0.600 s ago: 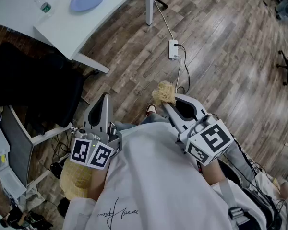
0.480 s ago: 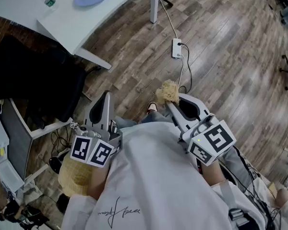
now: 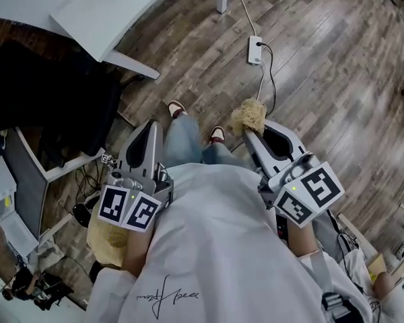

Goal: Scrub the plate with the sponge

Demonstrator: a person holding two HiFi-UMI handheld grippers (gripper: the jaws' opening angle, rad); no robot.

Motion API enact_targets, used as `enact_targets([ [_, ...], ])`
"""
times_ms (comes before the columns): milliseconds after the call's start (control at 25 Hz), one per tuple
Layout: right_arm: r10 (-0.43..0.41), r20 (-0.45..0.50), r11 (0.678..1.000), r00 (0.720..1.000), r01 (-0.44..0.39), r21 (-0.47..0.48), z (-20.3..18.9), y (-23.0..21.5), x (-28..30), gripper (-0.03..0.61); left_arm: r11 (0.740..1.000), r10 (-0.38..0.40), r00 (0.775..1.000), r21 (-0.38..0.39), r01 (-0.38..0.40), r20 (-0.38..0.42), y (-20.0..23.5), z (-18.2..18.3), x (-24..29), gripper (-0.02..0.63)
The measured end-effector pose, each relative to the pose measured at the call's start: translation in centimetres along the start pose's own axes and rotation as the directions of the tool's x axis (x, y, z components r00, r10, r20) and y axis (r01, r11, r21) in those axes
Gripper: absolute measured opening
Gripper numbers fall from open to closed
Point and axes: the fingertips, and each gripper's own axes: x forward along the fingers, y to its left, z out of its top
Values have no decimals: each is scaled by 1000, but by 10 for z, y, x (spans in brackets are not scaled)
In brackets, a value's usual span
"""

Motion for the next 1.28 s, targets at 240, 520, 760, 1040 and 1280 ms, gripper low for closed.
enact_targets([
  [240,-18,3,1000,1000,18,-10,16,-16,8,43,1000,-4,1000,-13,4,26,7,15,21,18],
  [520,-25,22,999,999,26,-36,49,-30,32,43,999,-16,999,-36,17,47,27,41,59,18],
  [760,-30,17,998,999,31,-62,71,-37,58,43,993,-56,996,-100,63,70,48,61,81,14],
  [1040,-40,44,998,998,42,-50,110,-46,116,43,994,-29,996,-107,39,88,102,94,115,14],
  [1280,-74,-8,993,997,73,-95,137,-47,180,43,999,22,997,-38,-20,70,156,127,152,15],
])
